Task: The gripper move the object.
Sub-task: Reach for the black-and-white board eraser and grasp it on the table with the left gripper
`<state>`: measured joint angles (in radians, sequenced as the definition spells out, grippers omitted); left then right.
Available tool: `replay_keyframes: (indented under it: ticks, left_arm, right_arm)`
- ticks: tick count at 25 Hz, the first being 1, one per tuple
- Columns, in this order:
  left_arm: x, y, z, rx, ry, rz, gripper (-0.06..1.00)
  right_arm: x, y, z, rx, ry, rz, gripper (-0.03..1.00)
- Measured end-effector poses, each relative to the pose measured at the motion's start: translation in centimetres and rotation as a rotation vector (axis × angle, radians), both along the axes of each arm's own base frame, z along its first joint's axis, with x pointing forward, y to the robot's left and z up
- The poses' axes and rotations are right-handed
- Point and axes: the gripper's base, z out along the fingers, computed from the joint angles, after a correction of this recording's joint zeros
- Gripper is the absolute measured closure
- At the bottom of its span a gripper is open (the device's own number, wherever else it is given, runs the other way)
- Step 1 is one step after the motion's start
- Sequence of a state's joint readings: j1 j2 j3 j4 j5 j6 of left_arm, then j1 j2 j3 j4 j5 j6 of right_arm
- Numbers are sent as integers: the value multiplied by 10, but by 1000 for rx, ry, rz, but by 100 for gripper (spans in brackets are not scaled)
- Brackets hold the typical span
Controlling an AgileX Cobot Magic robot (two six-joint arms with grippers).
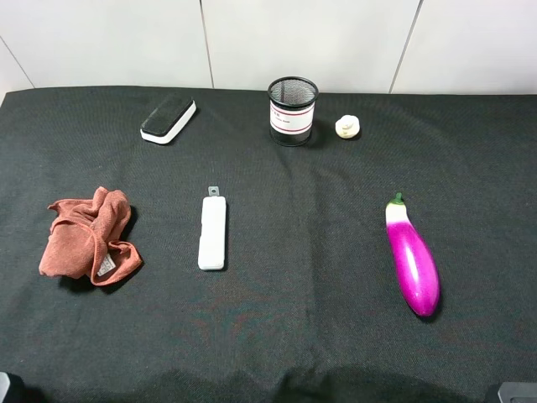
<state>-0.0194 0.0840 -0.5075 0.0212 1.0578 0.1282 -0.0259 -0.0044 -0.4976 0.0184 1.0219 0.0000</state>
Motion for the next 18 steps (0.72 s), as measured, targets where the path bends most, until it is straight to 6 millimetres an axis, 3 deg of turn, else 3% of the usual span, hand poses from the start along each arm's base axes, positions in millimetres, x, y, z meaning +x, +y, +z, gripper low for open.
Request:
replay_keyframes:
  ticks: [18]
  left_arm:
    - [90, -3, 30, -7, 285, -3, -5]
  right_arm:
    - [0, 0, 0, 0, 0, 0, 27]
